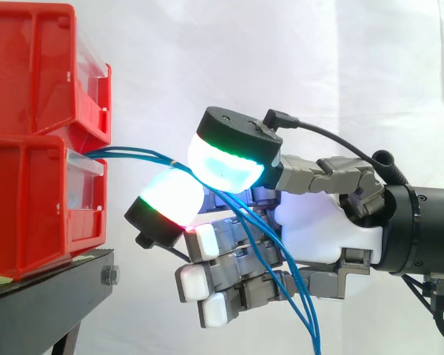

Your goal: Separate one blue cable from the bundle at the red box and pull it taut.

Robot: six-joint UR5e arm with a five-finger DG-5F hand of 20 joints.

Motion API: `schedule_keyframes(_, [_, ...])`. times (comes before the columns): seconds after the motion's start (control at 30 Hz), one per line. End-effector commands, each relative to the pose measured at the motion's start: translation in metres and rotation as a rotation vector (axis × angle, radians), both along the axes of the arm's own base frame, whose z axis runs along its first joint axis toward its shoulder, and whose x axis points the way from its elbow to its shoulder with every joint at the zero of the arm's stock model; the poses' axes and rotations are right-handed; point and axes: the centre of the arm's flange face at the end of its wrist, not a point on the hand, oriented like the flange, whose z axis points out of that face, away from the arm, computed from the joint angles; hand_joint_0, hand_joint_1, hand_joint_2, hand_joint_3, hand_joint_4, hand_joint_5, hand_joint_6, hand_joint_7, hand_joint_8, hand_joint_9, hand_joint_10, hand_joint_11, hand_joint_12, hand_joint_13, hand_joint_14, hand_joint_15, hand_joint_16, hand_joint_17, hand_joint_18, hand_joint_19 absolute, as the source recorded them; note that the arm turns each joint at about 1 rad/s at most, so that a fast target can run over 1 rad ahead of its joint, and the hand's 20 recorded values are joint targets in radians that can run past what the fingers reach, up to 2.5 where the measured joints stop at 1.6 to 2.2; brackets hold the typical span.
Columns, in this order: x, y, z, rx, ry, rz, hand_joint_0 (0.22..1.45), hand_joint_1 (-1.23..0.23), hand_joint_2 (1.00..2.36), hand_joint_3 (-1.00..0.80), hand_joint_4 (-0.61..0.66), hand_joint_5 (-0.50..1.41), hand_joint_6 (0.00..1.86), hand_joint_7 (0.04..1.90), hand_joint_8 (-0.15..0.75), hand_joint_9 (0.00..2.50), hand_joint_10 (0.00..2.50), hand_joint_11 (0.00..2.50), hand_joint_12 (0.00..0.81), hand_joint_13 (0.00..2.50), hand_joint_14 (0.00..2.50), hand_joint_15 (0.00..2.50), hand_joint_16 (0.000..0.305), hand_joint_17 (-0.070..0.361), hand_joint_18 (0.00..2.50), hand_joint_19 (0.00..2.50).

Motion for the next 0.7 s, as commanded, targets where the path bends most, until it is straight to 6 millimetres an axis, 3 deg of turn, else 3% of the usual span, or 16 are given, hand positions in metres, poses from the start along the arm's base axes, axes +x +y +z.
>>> schedule_keyframes(0.0, [-0.0003,0.0,-0.0005,-0.001,0.002,0.0,0.65,-0.83,1.02,-0.25,0.08,-0.19,0.87,1.03,0.317,0.98,0.02,0.73,0.375,0.98,0.02,0.51,0.05,0.113,0.79,0.68])
schedule_keyframes(0.23, [-0.0003,0.0,-0.0005,-0.001,0.002,0.0,0.66,-0.84,1.01,-0.43,0.13,-0.18,0.88,0.99,0.314,1.01,0.02,0.76,0.373,1.0,0.02,0.51,0.05,0.112,0.82,0.69])
schedule_keyframes(0.33, [-0.0003,-0.0001,-0.0005,-0.002,0.002,-0.001,0.63,-0.76,1.0,-0.5,0.14,-0.18,0.87,0.96,0.317,1.03,0.02,0.76,0.375,1.01,0.02,0.51,0.05,0.112,0.82,0.69])
schedule_keyframes(0.53, [0.0001,-0.0001,0.0002,0.0,0.0,-0.001,0.64,-0.68,1.0,-0.5,0.12,-0.17,0.85,1.0,0.319,1.06,0.02,0.76,0.375,1.03,0.02,0.52,0.05,0.112,0.83,0.69])
schedule_keyframes(0.67, [-0.0002,0.0,-0.0002,-0.002,0.003,0.0,0.64,-0.69,1.01,-0.38,0.1,-0.17,0.87,1.02,0.317,1.06,0.02,0.76,0.377,1.03,0.02,0.52,0.05,0.112,0.84,0.7])
